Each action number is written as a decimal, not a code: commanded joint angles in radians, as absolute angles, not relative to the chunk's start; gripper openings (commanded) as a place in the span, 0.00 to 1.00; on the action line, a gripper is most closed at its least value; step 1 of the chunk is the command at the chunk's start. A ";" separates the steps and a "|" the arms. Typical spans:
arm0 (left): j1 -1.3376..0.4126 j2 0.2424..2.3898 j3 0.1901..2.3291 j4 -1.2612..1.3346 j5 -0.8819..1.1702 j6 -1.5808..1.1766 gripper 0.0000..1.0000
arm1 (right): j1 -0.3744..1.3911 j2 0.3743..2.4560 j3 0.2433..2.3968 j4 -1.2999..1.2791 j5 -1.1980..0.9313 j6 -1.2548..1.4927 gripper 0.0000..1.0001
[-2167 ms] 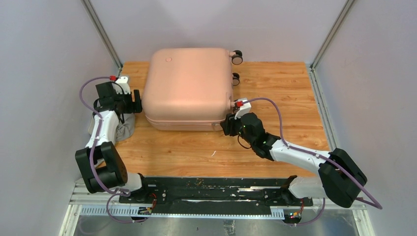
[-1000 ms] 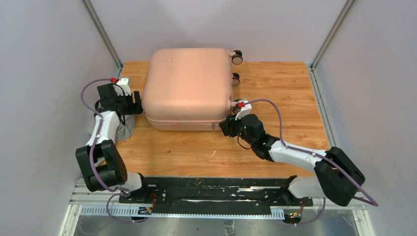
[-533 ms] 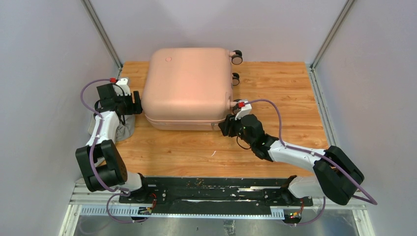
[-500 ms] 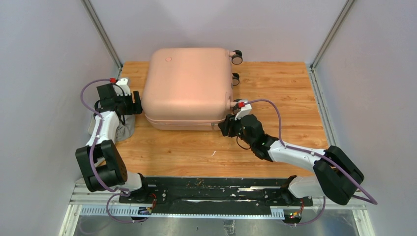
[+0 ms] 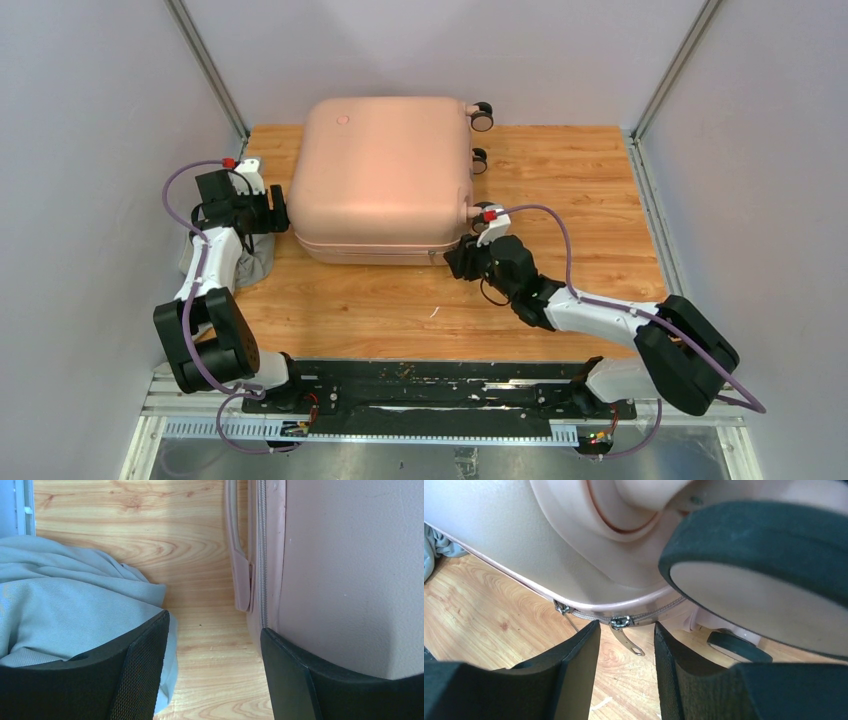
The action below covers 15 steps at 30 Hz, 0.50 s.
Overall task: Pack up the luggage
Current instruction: Zip the luggage at the corner of the board.
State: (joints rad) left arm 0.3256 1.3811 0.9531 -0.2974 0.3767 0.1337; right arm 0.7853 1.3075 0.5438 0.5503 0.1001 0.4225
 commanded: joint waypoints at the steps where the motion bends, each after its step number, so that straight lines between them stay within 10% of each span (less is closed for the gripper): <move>1: 0.295 1.358 0.968 -0.357 0.505 0.127 0.72 | 0.787 1.321 0.468 0.549 0.059 0.446 0.47; 15: 0.294 1.338 0.979 -0.373 0.505 0.132 0.73 | 0.778 1.296 0.530 0.532 0.061 0.391 0.58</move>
